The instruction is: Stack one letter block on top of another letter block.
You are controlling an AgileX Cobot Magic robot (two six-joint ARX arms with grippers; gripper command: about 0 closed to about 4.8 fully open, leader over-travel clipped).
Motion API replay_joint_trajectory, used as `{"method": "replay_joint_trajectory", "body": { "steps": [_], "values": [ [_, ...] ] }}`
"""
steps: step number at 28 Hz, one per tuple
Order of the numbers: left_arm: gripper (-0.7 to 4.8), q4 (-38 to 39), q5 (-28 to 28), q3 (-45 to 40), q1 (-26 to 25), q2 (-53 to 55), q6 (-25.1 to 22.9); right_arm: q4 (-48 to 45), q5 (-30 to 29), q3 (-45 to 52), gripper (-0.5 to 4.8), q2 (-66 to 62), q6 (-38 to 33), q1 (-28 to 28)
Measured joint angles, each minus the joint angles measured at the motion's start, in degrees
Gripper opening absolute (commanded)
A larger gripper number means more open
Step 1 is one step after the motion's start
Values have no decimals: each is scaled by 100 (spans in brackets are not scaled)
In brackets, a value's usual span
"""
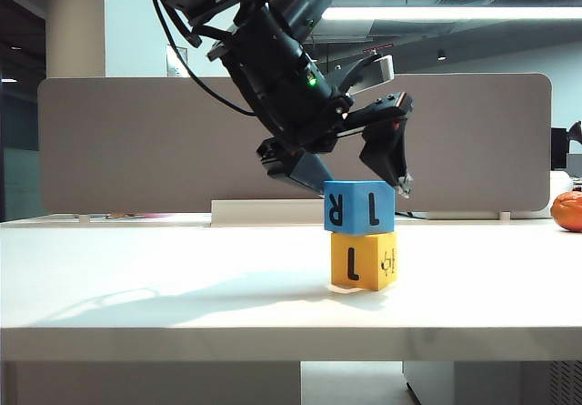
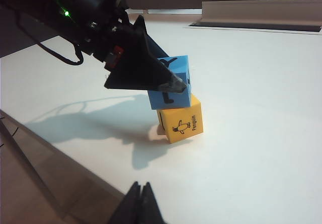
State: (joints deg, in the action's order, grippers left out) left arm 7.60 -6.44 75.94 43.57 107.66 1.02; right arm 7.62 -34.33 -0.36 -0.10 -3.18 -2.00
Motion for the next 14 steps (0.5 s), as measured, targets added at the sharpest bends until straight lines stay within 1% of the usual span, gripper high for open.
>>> {"method": "replay_joint_trajectory", "body": {
  "steps": [4, 8, 11, 14],
  "values": [
    [479, 444, 2, 197, -9, 0, 7, 0, 2, 0, -1, 0, 0, 0],
    [479, 1303, 7, 765, -48, 0, 9, 0, 129, 0, -1, 0, 11, 0],
    [465, 1792, 4, 1196, -98, -4, 9, 0, 555, 0, -1, 0, 17, 0],
    [459, 1989, 9, 1569, -133, -13, 7, 0, 1368, 0, -1, 0, 24, 0]
  ]
}}
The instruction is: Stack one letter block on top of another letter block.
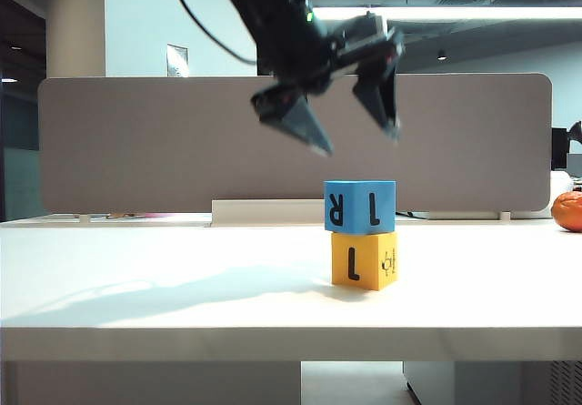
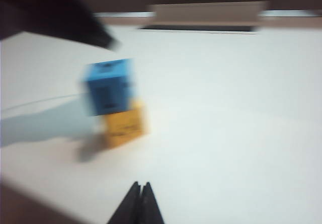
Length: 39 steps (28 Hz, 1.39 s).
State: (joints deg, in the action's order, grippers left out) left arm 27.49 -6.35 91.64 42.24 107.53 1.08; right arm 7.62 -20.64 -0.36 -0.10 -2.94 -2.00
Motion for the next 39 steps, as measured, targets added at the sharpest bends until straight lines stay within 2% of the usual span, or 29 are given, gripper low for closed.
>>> {"method": "replay_joint_trajectory", "body": {
  "steps": [1, 3, 4, 5, 6, 8, 11, 20, 27, 32, 39],
  "values": [
    [445, 35, 9, 140, -4, 0, 2, 0, 254, 0, -1, 0, 2, 0],
    [371, 79, 13, 407, -2, 0, 2, -4, 872, 0, -1, 0, 7, 0],
    [309, 109, 13, 529, 2, 0, -4, -13, 1200, 0, -1, 0, 44, 0],
    [221, 120, 13, 673, 7, 0, -2, -42, 1416, 0, -1, 0, 101, 0],
    [170, 101, 13, 826, 7, -13, -9, -129, 1700, 0, -1, 0, 251, 4],
    [61, 111, 15, 1008, 2, -17, -22, -225, 1792, 0, -1, 0, 387, 4],
    [-4, 111, 107, 1139, -50, -79, -26, -264, 1810, 0, -1, 0, 444, 7],
    [-6, 442, 516, 1139, -555, -767, -350, -297, 1897, 0, -1, 0, 450, 7],
    [-6, 826, 573, 1143, -1239, -1434, -400, -422, 1899, 0, -1, 0, 450, 7],
    [-6, 1384, 546, 1143, -1685, -1714, -433, -424, 1902, 0, -1, 0, 450, 7],
    [-6, 2245, 527, 1134, -2149, -2050, -999, -409, 1902, 0, -1, 0, 450, 7]
  ]
}}
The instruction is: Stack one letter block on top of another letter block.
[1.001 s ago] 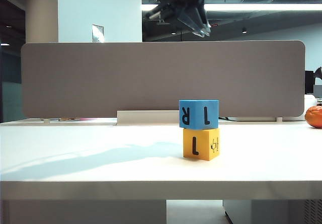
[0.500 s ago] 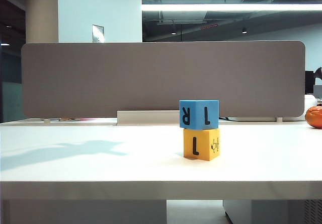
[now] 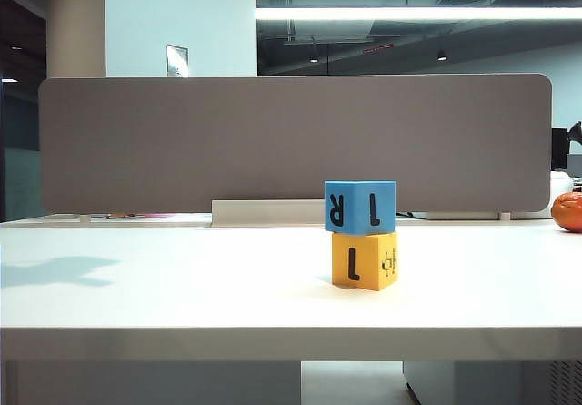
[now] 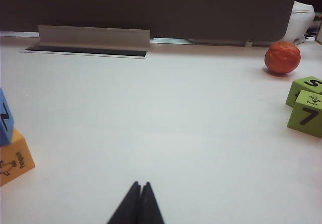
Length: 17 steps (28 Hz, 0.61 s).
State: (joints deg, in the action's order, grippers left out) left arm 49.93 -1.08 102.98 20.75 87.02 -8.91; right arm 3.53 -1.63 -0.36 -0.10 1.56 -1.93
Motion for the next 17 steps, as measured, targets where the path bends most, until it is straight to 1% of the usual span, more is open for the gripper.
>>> {"method": "replay_joint_trajectory", "body": {
  "steps": [5, 11, 14, 17],
  "values": [
    [-6, 146, 2, -9, -118, -317, -129, 37, 0, 0, -1, 0, 0, 0],
    [-6, 243, 2, -120, -136, -826, -260, 37, 0, 0, -1, 0, 0, 0],
    [-6, 232, 2, -564, -131, -1252, -389, 39, 0, 0, -1, 0, 0, 0],
    [-6, 155, 28, -1296, -131, -1869, -442, 39, 2, 0, -1, 0, 0, 0]
  ]
}}
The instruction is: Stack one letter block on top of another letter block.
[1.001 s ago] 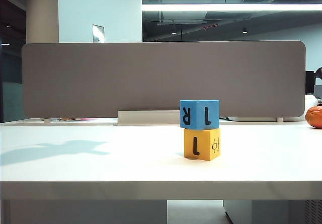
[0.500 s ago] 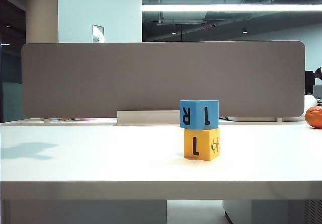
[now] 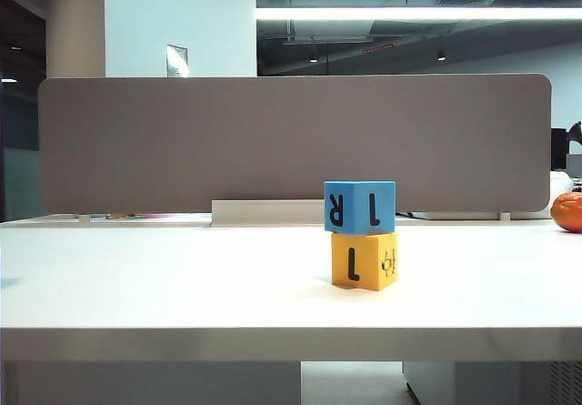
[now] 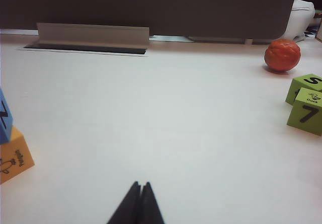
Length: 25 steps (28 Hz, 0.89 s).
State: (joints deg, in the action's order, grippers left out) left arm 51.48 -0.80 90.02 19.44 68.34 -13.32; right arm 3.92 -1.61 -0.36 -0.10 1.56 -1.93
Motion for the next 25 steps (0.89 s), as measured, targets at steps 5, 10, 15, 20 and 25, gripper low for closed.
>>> {"method": "replay_joint_trajectory", "body": {
  "steps": [5, 10, 15, 20, 25],
  "values": [
    [-6, -619, 350, -1628, 0, -1244, 0, 0, 0, 0, -1, 0, 0, 0],
    [-6, -1150, 350, -3333, 0, -2651, 262, 2, 0, 0, -1, 0, 0, 0],
    [-6, -1572, 341, -4321, 0, -3539, 466, 2, 2, 0, -1, 0, 0, 0],
    [-6, -1915, 337, -5158, 0, -4371, 920, 2, 0, 0, -1, 0, 0, 0],
    [-6, -2245, 337, -5801, 0, -4990, 1207, 2, 0, 0, -1, 0, 0, 0]
  ]
}}
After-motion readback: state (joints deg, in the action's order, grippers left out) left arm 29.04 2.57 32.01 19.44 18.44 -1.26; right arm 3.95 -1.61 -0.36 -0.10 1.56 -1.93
